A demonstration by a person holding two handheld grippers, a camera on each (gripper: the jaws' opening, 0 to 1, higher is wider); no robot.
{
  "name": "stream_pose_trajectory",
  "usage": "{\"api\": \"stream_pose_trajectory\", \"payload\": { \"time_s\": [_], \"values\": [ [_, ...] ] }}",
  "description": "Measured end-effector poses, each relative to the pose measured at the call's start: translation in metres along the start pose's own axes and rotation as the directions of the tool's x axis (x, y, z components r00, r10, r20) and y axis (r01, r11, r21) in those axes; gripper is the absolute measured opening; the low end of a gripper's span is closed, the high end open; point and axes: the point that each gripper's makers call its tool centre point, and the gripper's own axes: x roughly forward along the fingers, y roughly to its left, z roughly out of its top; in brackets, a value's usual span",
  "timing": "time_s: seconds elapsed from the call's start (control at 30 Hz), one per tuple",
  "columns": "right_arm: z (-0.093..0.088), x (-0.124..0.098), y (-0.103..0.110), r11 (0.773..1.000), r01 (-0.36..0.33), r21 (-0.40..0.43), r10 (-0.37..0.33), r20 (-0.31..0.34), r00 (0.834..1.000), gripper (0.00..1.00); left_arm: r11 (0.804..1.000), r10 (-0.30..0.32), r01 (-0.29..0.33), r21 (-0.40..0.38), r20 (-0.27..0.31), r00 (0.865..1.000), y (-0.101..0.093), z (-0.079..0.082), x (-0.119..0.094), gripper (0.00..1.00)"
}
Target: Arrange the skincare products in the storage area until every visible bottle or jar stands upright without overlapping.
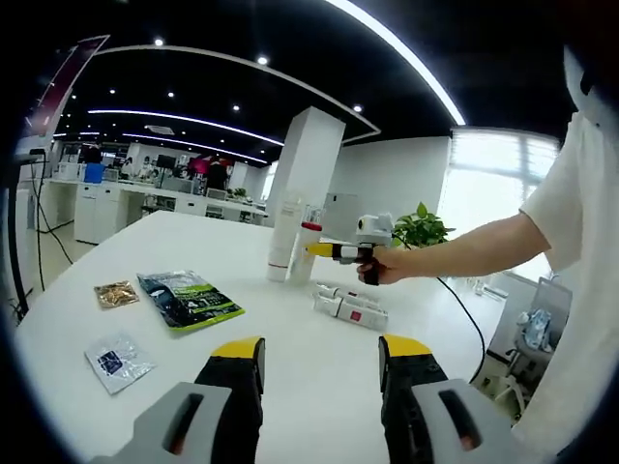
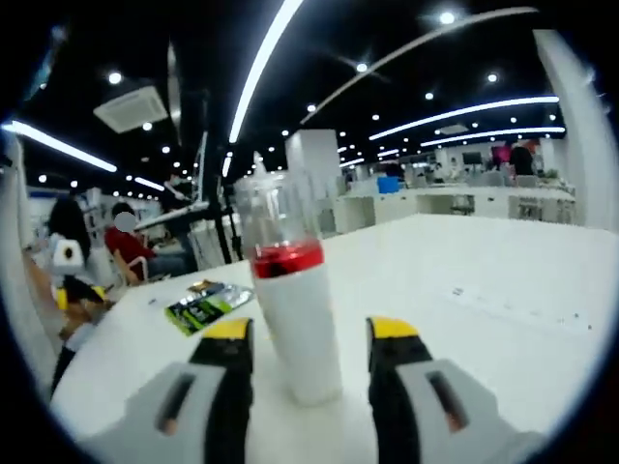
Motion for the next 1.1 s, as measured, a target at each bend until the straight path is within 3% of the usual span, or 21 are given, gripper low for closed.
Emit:
{"api": "stream_pose_trajectory", "payload": {
  "time_s": [0.1,0.2,0.3,0.33,0.4,0.53,0.7,0.77,0.87,1.0,1.1],
  "values": [
    [0.000,-0.016,0.007,0.999,0.031,0.016,-0.032,0.043,0.999,0.49,1.000,-0.005,0.005,0.000,0.010,1.000,-0.001,0.002,0.000,0.49],
    [-0.019,-0.032,0.017,0.994,0.080,0.073,-0.077,-0.038,0.996,0.50,1.000,-0.008,0.008,-0.006,0.019,1.000,-0.002,0.001,-0.002,0.49],
    [-0.022,-0.037,0.030,0.994,0.099,0.054,-0.096,-0.060,0.994,0.51,1.000,-0.015,0.015,-0.008,0.019,1.000,-0.005,-0.001,-0.003,0.49],
    [-0.027,-0.039,0.040,0.991,0.106,0.076,-0.098,-0.105,0.990,0.52,0.999,-0.026,0.027,-0.026,0.033,0.999,-0.008,0.000,-0.004,0.49],
    [-0.028,-0.039,0.047,0.990,0.122,0.068,-0.112,-0.133,0.985,0.52,0.999,-0.030,0.031,-0.035,0.046,0.999,-0.010,0.002,-0.004,0.49],
    [-0.038,-0.042,0.057,0.985,0.175,-0.001,-0.171,-0.221,0.960,0.52,0.999,-0.024,0.026,-0.037,0.057,0.998,-0.009,0.007,-0.005,0.49],
    [-0.044,-0.049,0.064,0.963,0.268,0.013,-0.258,-0.229,0.939,0.52,0.998,-0.015,0.021,-0.055,0.096,0.995,-0.007,0.020,-0.010,0.48],
    [-0.049,-0.055,0.063,0.950,0.312,-0.008,-0.304,-0.251,0.919,0.50,0.999,-0.011,0.016,-0.052,0.099,0.995,-0.005,0.021,-0.011,0.48],
    [-0.054,-0.060,0.068,0.940,0.342,0.009,-0.330,-0.243,0.912,0.49,0.999,-0.008,0.013,-0.047,0.097,0.995,-0.002,0.021,-0.011,0.48],
    [-0.062,-0.068,0.067,0.924,0.381,-0.018,-0.372,-0.267,0.889,0.45,0.998,-0.004,0.010,-0.057,0.100,0.995,0.002,0.018,-0.013,0.48],
    [-0.059,-0.075,0.071,0.915,0.403,0.011,-0.388,-0.252,0.887,0.43,0.997,-0.010,0.016,-0.072,0.091,0.996,0.003,0.012,-0.011,0.48]
  ]
}}
